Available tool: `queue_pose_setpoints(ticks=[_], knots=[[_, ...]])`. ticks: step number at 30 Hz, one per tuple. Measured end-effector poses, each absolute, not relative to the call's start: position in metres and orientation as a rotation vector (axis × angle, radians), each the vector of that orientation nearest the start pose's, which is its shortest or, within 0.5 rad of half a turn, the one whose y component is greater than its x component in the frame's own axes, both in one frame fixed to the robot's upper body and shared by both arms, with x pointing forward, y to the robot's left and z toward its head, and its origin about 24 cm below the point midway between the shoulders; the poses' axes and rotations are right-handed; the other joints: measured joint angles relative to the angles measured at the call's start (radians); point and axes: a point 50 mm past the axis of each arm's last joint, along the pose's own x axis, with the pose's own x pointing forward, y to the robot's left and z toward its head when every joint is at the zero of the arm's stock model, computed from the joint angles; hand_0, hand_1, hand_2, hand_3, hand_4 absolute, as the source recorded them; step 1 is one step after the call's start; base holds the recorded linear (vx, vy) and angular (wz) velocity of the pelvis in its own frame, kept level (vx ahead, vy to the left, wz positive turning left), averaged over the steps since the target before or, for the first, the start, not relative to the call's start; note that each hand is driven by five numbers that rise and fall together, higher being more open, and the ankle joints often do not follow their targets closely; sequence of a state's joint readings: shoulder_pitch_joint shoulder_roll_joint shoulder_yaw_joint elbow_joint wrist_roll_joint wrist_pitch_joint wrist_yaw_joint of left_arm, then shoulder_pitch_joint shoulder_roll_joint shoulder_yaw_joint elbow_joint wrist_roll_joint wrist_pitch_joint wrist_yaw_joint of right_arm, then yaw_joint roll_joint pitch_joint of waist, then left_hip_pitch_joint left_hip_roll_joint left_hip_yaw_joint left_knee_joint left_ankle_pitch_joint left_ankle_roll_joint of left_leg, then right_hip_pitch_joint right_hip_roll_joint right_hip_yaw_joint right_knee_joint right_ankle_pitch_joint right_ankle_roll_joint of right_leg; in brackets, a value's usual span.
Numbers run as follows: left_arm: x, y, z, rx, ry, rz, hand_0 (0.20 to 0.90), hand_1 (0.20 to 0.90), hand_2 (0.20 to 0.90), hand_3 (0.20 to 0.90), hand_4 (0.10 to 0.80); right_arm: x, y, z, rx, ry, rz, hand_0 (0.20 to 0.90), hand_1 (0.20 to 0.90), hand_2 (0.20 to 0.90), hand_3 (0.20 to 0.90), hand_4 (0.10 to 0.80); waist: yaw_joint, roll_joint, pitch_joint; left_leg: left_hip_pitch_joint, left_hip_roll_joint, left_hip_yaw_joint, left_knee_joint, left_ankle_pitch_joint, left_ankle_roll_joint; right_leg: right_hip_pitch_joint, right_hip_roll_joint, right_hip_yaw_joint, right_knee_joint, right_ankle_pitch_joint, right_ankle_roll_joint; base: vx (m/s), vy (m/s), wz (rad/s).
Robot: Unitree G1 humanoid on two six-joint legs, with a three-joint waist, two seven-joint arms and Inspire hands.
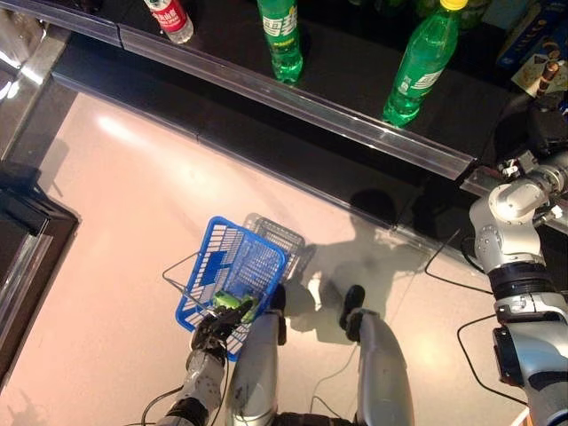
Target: Pick up the drink and place into the basket.
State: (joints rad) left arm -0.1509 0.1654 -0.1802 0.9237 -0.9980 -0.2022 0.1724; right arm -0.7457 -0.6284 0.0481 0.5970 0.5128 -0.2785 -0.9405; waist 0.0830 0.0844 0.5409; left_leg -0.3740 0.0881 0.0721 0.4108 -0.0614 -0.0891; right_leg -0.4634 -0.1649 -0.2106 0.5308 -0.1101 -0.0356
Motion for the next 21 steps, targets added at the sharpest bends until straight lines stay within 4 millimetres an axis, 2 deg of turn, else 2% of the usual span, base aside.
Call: queue_pose_setpoints(ticks=[3, 8, 11, 13, 18, 19, 21], knots=[[0.206, 0.196, -0.109, -0.604, 0.63, 0.514, 0.3, 0.3, 0.3, 0.2, 0.1, 0.331, -0.306, 0.193, 0.124, -0.45, -1.021, 0.3, 0.3, 0.3, 0.2, 0.1, -0.007, 0.0, 0.0, 0.036, -0.001, 0.001, 0.001, -0.008, 0.007, 0.034, -0.003, 0.002, 0.003, -0.008, 0.008, 0.021, 0.082, -0.02], [0.197, 0.201, -0.112, -0.656, 0.624, 0.563, 0.3, 0.3, 0.3, 0.2, 0.1, 0.31, -0.308, 0.174, 0.112, -0.434, -1.001, 0.3, 0.3, 0.3, 0.2, 0.1, -0.03, 0.002, -0.001, 0.073, -0.002, 0.006, 0.007, -0.022, 0.01, 0.068, -0.005, 0.01, 0.007, -0.012, 0.012, 0.054, 0.087, -0.07], [0.191, 0.206, -0.113, -0.705, 0.603, 0.616, 0.3, 0.3, 0.3, 0.2, 0.1, 0.294, -0.303, 0.157, 0.089, -0.426, -0.976, 0.3, 0.3, 0.3, 0.2, 0.1, -0.042, 0.002, -0.001, 0.108, 0.003, 0.03, -0.005, -0.031, 0.011, 0.087, 0.001, 0.027, 0.005, -0.013, 0.013, 0.033, 0.072, -0.17], [0.187, 0.206, -0.113, -0.736, 0.578, 0.645, 0.3, 0.3, 0.3, 0.2, 0.1, 0.287, -0.298, 0.146, 0.051, -0.411, -0.939, 0.3, 0.3, 0.3, 0.2, 0.1, -0.071, 0.005, -0.002, 0.134, 0.004, 0.033, -0.021, -0.031, 0.011, 0.109, 0.002, 0.028, -0.005, -0.014, 0.016, 0.051, 0.074, -0.12], [0.187, 0.205, -0.109, -0.776, 0.537, 0.667, 0.3, 0.3, 0.3, 0.2, 0.1, 0.276, -0.289, 0.144, -0.003, -0.429, -0.85, 0.3, 0.3, 0.3, 0.2, 0.1, -0.09, 0.008, -0.004, 0.186, 0.008, 0.044, -0.054, -0.028, 0.008, 0.144, 0.014, 0.038, -0.019, -0.021, 0.015, 0.036, 0.042, -0.1], [0.188, 0.204, -0.106, -0.785, 0.514, 0.662, 0.3, 0.3, 0.3, 0.2, 0.1, 0.275, -0.283, 0.151, -0.026, -0.468, -0.801, 0.3, 0.3, 0.3, 0.2, 0.1, -0.09, 0.01, -0.005, 0.202, 0.013, 0.049, -0.064, -0.02, -0.005, 0.152, 0.023, 0.048, -0.027, -0.021, 0.014, 0.051, 0.034, -0.14], [0.19, 0.202, -0.102, -0.798, 0.491, 0.653, 0.3, 0.3, 0.3, 0.2, 0.1, 0.272, -0.276, 0.16, -0.041, -0.503, -0.734, 0.3, 0.3, 0.3, 0.2, 0.1, -0.089, 0.01, -0.005, 0.224, 0.013, 0.048, -0.091, -0.016, -0.01, 0.167, 0.026, 0.049, -0.036, -0.023, 0.014, 0.032, 0.016, -0.05]])
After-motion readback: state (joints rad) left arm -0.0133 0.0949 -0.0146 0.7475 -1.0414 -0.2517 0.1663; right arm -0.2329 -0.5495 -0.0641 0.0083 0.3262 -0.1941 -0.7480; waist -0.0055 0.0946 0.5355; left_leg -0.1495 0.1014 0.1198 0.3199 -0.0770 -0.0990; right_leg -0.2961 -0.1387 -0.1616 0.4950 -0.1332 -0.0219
